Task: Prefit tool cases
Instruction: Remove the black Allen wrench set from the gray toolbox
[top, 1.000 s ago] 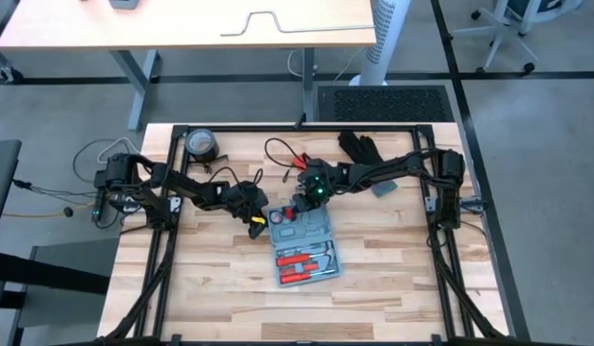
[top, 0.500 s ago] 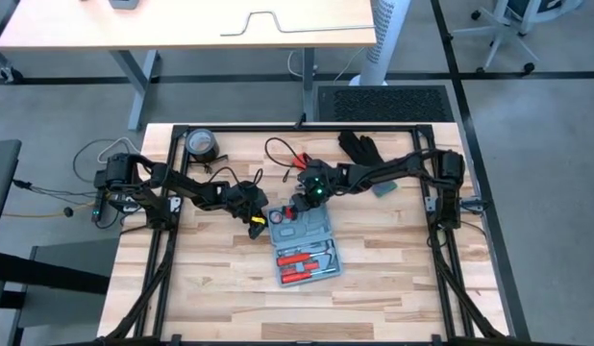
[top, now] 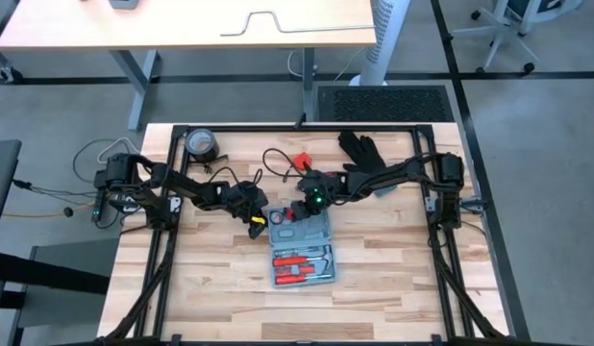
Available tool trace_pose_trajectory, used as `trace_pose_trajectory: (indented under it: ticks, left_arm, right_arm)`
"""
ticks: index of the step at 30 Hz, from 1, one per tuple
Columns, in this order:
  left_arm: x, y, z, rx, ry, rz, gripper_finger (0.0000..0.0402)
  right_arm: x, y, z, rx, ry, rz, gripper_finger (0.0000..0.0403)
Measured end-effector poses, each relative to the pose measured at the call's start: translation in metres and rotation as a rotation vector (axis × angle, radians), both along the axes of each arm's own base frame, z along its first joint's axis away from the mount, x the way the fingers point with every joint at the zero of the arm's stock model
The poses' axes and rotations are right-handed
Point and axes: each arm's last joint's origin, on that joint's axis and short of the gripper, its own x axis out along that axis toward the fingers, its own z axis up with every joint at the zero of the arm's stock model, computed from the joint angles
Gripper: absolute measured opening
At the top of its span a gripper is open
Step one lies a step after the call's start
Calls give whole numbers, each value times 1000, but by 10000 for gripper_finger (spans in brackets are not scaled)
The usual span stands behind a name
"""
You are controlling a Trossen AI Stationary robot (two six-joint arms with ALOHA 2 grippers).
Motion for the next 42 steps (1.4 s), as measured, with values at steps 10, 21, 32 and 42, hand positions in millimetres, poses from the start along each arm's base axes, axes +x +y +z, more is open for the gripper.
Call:
trace_pose_trajectory:
  ticks: [10, 21, 32, 42]
  left_arm:
    - [-11, -3, 18, -10, 33, -36, 0]
    - [-31, -6, 55, 68, -5, -49, 0]
    - [-32, -15, 54, 79, 21, -72, 0]
    - [-33, -33, 58, 61, 29, 65, 0]
  right_arm:
    - [-1, -2, 32, -34, -108, -22, 16]
    - [-22, -26, 67, -74, -105, -86, 16]
    - [-37, -83, 57, -124, -39, -232, 16]
    - [-72, -146, 46, -201, 75, -298, 16]
